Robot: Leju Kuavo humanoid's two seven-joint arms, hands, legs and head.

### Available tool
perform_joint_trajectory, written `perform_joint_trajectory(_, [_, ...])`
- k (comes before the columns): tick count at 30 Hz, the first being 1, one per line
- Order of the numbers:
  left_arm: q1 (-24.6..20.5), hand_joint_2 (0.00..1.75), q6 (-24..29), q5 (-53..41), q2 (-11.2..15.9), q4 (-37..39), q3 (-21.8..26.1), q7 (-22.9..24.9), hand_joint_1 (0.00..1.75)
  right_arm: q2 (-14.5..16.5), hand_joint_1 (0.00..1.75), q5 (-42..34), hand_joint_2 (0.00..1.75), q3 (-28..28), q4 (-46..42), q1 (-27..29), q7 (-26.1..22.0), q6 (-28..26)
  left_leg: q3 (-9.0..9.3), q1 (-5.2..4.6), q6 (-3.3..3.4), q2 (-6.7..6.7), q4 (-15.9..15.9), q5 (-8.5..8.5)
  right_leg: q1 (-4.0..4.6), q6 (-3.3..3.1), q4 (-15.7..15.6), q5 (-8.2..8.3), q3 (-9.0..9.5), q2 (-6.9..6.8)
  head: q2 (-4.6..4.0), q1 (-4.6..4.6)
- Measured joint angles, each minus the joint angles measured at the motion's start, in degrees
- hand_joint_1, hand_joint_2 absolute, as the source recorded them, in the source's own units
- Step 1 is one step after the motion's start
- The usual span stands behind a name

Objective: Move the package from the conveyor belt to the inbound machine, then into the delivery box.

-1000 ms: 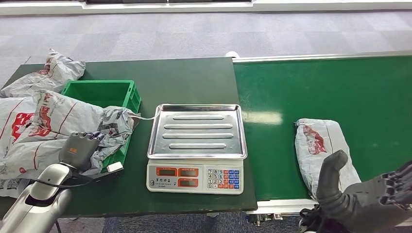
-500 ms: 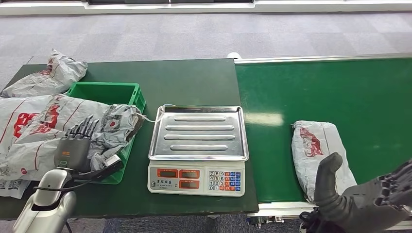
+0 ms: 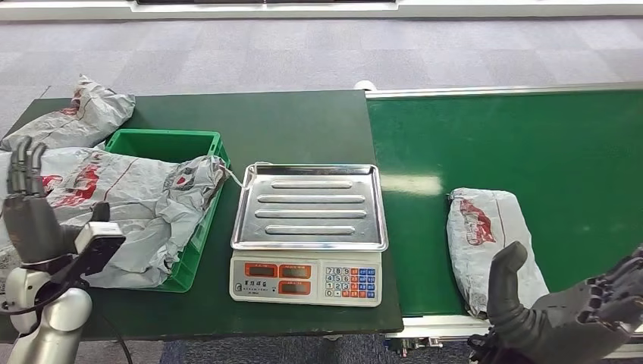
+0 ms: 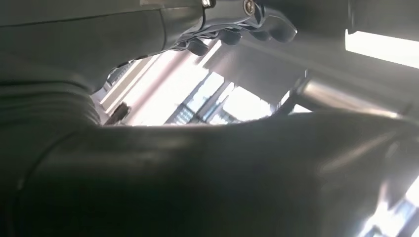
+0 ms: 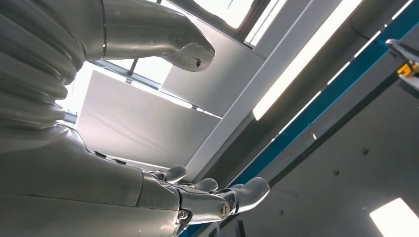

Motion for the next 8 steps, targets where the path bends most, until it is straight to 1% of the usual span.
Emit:
perform_joint_trajectory(3, [2.28, 0.0, 3.92, 3.23, -0.15, -6.52, 1.81, -2.54, 0.0, -0.01, 0.0, 0.79, 1.75, 0.0, 0.52, 0.05, -0.01, 0.0, -0.01, 0.0, 0.0, -0.03, 0.0, -0.01, 0.01, -0.03, 0.0, -0.03, -0.01, -0.03, 0.0, -0.01])
perform_joint_trajectory(6, [4.4, 0.0, 4.75, 3.78, -0.77, -11.52, 3.03, -4.49, 0.0, -0.01, 0.0, 1.41, 1.75, 0.0, 1.12, -0.14, -0.01, 0.0, -0.04, 0.0, 0.0, -0.08, 0.0, -0.01, 0.02, -0.04, -0.01, -0.04, 0.0, -0.08, 0.0, -0.01])
perform_joint_trajectory(8, [5.13, 0.0, 4.93, 3.75, -1.2, -13.39, 3.54, -5.15, 0.0, -0.01, 0.0, 1.66, 1.75, 0.0, 1.39, -0.26, 0.0, 0.0, -0.05, 0.0, 0.0, -0.09, 0.0, -0.01, 0.02, -0.04, -0.01, -0.04, 0.01, -0.08, 0.0, 0.0])
